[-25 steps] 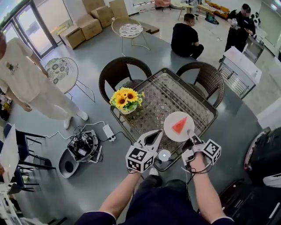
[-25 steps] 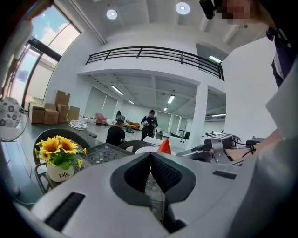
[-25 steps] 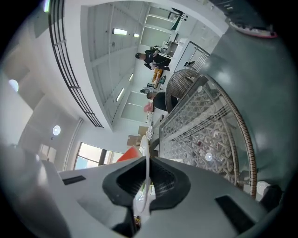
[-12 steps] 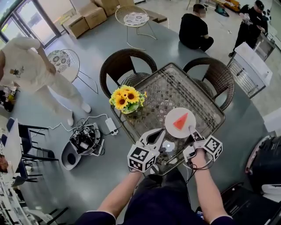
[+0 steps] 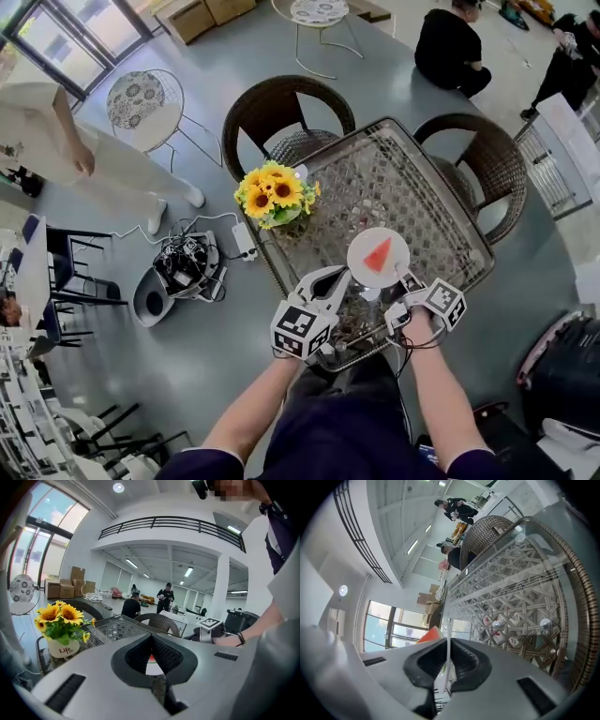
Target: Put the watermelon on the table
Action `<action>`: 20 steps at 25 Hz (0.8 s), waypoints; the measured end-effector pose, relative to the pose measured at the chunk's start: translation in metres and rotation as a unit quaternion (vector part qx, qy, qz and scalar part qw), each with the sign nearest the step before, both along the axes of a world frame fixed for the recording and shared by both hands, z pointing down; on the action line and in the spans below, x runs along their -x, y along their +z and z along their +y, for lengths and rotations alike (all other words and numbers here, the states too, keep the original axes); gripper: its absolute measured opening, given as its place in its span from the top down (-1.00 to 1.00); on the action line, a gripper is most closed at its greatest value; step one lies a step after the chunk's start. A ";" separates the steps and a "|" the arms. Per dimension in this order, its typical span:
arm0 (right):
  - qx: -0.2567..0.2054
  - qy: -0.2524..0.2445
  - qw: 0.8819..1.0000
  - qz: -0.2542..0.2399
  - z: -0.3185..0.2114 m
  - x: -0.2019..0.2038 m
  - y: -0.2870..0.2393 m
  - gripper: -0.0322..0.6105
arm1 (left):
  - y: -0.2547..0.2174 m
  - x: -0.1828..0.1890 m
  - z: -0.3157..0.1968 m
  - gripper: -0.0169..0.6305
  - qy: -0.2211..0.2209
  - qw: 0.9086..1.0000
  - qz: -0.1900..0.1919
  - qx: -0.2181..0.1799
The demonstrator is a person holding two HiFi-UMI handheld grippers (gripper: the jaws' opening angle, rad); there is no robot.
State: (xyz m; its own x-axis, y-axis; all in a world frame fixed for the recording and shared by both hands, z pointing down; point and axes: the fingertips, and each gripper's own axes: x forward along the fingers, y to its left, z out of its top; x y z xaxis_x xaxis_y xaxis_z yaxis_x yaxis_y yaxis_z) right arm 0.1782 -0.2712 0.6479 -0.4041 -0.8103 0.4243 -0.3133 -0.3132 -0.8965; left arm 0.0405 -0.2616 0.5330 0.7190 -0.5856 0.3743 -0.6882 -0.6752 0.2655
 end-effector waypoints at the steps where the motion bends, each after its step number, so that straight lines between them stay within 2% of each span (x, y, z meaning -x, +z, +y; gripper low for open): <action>1: 0.003 -0.007 1.000 0.003 -0.001 0.001 0.005 0.86 | 0.001 0.001 -0.001 0.94 -0.002 1.000 -0.002 0.002; 7: 0.012 -0.052 0.998 0.022 -0.001 0.013 0.031 0.86 | 0.020 0.006 0.005 0.94 -0.017 1.000 -0.009 0.020; 20: 0.020 -0.110 0.992 0.054 -0.007 0.038 0.061 0.86 | 0.050 0.023 0.006 0.94 -0.040 0.998 -0.014 0.047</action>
